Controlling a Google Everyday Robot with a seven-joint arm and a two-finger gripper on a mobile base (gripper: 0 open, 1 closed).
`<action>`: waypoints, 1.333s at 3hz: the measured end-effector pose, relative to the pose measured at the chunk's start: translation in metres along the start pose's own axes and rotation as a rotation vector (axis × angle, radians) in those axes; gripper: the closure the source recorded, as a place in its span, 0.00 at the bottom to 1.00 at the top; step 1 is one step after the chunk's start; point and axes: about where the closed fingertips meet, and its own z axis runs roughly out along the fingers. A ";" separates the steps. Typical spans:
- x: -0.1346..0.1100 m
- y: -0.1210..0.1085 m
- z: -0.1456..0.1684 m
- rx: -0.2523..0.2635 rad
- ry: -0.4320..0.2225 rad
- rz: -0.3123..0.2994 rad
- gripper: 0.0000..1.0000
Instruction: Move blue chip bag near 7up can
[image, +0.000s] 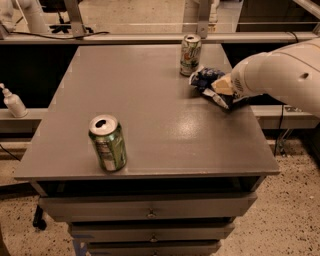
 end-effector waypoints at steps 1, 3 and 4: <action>0.001 0.002 -0.001 -0.007 -0.001 0.001 0.00; -0.002 0.015 -0.013 -0.042 -0.025 0.001 0.00; -0.005 0.025 -0.031 -0.086 -0.061 0.000 0.00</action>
Offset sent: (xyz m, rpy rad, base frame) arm -0.0081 0.0055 -0.0039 0.0202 0.0118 0.0210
